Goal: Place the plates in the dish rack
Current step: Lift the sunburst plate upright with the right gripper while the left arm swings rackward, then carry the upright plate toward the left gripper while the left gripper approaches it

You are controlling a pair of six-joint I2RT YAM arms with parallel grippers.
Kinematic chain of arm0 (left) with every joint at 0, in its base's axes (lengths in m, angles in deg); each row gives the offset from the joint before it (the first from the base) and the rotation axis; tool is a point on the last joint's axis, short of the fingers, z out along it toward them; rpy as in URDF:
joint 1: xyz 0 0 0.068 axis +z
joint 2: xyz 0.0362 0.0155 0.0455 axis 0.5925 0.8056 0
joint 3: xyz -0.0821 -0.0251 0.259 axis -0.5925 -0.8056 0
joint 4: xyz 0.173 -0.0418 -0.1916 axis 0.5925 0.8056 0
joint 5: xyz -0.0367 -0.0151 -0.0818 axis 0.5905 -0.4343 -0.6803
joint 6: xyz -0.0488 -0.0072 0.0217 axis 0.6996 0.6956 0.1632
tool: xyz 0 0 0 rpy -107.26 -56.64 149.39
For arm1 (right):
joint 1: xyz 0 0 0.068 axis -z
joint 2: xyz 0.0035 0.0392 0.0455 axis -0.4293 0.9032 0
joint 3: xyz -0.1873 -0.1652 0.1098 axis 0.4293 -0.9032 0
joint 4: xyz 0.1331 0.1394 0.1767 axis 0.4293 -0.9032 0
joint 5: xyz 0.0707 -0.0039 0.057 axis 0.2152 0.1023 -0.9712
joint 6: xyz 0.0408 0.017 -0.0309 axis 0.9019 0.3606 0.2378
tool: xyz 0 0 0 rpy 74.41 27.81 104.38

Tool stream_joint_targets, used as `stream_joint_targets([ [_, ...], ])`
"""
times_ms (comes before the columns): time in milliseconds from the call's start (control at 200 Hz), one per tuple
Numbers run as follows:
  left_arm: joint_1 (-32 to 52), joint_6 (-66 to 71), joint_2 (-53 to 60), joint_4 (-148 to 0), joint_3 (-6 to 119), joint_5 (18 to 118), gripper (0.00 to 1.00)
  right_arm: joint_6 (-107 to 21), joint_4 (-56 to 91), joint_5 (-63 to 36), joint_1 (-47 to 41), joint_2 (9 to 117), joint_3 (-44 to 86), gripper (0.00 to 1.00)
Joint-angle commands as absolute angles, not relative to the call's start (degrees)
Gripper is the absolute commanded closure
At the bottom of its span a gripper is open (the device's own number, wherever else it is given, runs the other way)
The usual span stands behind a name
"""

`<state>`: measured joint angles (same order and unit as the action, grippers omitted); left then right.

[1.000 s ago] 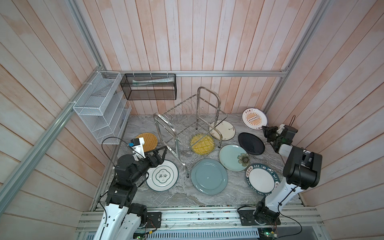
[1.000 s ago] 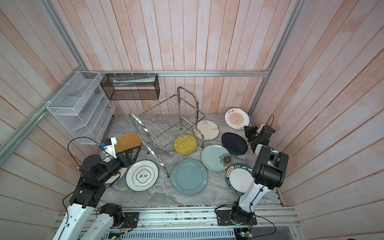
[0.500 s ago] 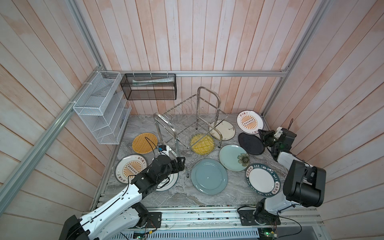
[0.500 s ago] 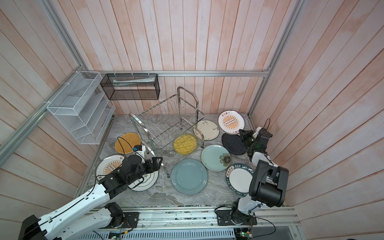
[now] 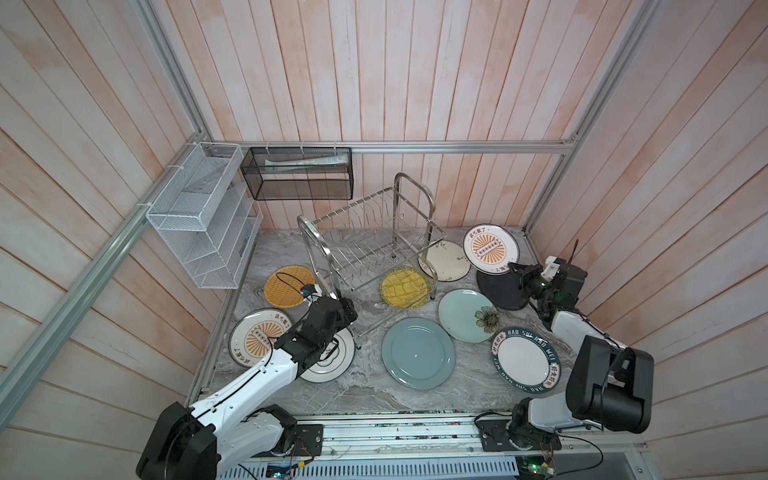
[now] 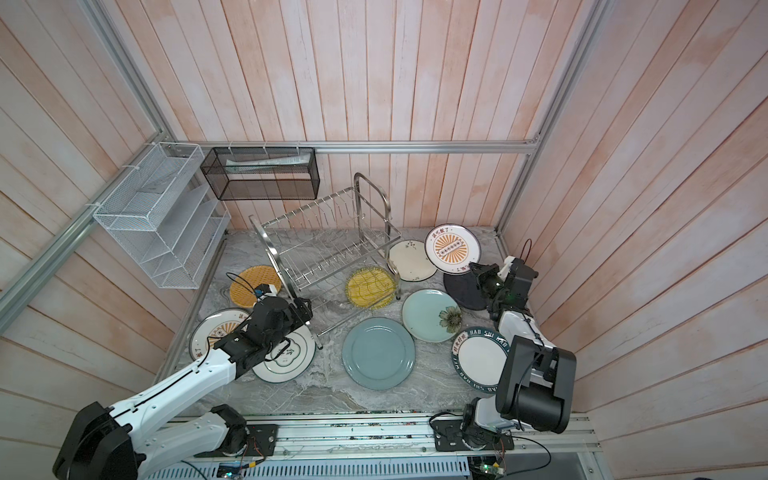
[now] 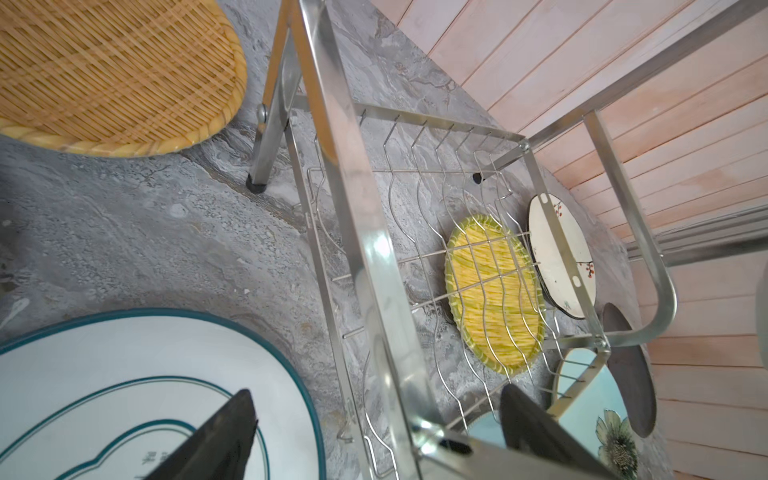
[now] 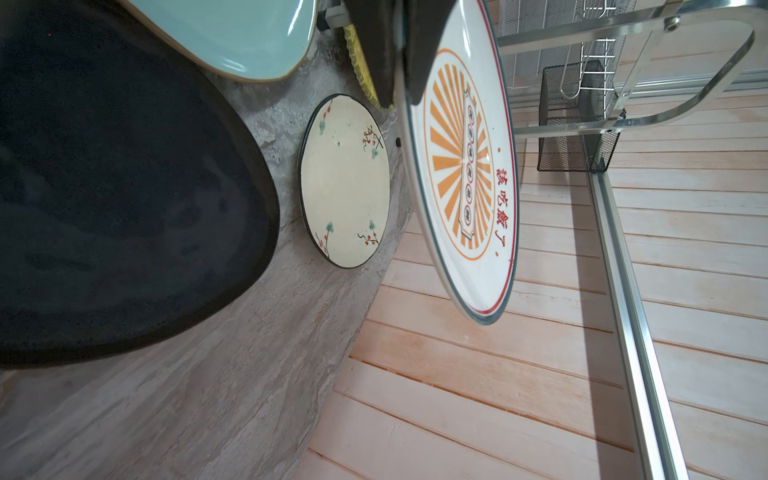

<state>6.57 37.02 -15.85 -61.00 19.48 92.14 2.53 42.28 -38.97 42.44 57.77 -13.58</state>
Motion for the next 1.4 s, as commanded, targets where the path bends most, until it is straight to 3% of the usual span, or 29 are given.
stream_joint_targets([
  [0,10.4,32.4,-13.2,-65.5,22.6,88.2,0.08,1.5,42.6,-39.7,41.6,54.9,-14.0,1.0],
  [575,20.2,20.6,7.7,-77.2,36.2,71.6,0.07,-0.9,37.6,-38.8,39.5,45.9,-18.5,1.0],
  [765,22.7,21.1,10.9,-74.0,40.8,70.6,0.02,-1.7,36.5,-38.0,39.0,44.4,-18.9,1.0],
  [1210,23.2,20.7,-16.7,-63.0,29.0,58.4,0.0,-1.6,28.1,-41.5,38.9,36.7,-20.5,1.0],
  [1395,14.0,23.2,-24.3,-63.2,25.6,56.8,0.0,-2.6,20.8,-42.2,35.4,32.3,-20.8,1.0],
])
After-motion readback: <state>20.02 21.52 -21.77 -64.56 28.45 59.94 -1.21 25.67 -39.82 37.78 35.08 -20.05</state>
